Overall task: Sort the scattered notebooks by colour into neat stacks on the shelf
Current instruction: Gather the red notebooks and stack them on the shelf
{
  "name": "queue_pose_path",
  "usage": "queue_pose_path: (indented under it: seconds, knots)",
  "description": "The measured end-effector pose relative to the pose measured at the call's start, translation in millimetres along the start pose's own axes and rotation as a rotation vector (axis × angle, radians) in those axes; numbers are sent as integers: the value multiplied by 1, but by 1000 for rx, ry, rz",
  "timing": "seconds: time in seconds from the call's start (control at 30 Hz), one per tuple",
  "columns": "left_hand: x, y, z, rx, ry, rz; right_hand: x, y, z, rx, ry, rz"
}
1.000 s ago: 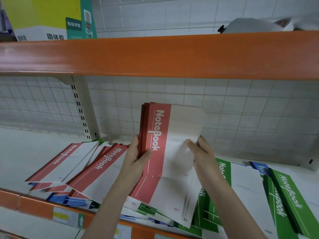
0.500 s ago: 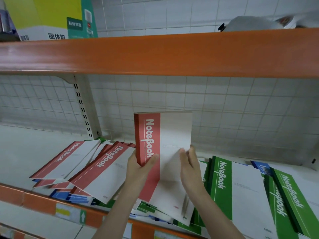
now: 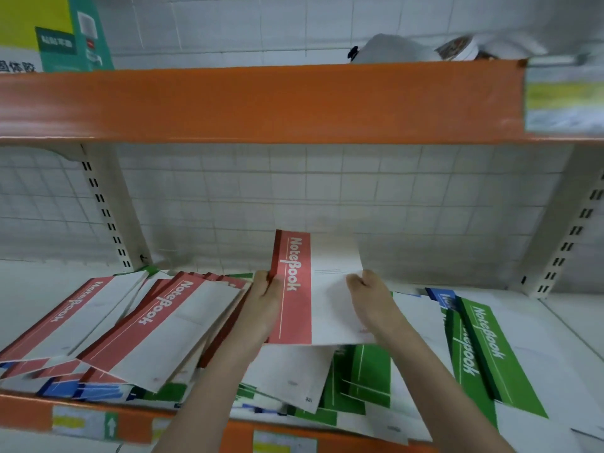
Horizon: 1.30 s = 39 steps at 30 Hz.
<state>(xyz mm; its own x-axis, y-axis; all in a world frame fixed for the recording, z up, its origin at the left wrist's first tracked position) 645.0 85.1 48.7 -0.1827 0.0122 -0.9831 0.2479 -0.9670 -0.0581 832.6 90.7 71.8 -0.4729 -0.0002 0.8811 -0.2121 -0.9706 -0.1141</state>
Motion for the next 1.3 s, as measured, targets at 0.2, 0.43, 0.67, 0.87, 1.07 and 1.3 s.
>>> queue_pose_path:
  seconds: [0.2, 0.43, 0.67, 0.87, 1.07, 1.3]
  knots:
    - [-2, 13, -75, 142, 54, 116, -45, 2, 64, -64, -9, -177]
    - [-17, 49, -175, 284, 97, 177, -101, 15, 164, -279, -183, -316]
    - [-41, 93, -272, 426, 86, 167, -151, 31, 260, -373, -133, -337]
    - [-56, 133, -346, 486, 108, 171, -187, 51, 337, -468, -117, -358]
    - [-68, 174, -421, 579, 149, 133, -227, 73, 406, -549, -113, -402]
    - [-76, 238, -520, 717, 115, 122, -281, 108, 502, -692, -83, -448]
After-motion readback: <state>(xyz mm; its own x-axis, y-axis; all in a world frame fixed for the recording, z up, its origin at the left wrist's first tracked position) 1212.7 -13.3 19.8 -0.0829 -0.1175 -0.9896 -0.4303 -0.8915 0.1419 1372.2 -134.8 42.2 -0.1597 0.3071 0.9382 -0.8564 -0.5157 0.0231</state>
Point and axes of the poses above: each hand's wrist, its own y-axis away from the middle knuckle, its own z-axis out of the back of the hand, x = y × z, the point moved 9 cm from there along -y, towards the middle knuckle, and after that the axes turned 8 degrees about -x, right-handed, at the moved point
